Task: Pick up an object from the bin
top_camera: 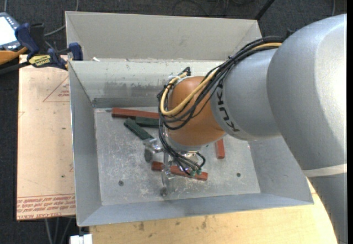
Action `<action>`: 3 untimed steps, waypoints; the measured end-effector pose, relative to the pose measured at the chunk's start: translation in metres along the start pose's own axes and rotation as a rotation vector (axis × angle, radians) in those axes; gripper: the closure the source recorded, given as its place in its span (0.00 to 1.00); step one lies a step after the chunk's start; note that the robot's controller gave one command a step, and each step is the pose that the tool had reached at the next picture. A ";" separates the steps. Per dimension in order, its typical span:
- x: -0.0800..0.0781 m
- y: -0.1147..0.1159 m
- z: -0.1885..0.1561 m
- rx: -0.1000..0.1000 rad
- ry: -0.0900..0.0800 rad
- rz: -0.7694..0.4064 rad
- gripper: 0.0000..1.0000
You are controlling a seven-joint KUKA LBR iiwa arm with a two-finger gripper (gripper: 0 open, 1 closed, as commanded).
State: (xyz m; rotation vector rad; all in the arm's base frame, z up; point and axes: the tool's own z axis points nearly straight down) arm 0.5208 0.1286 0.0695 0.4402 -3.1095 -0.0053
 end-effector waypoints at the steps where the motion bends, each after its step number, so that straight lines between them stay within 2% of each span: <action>1: -0.017 -0.078 -0.001 0.006 -0.006 0.084 0.00; 2: -0.017 -0.072 -0.002 0.002 -0.003 0.076 1.00; 3: -0.029 -0.065 -0.182 0.004 -0.013 0.085 1.00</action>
Offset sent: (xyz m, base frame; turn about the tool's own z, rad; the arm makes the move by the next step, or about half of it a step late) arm 0.0355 -0.0653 0.0005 0.0736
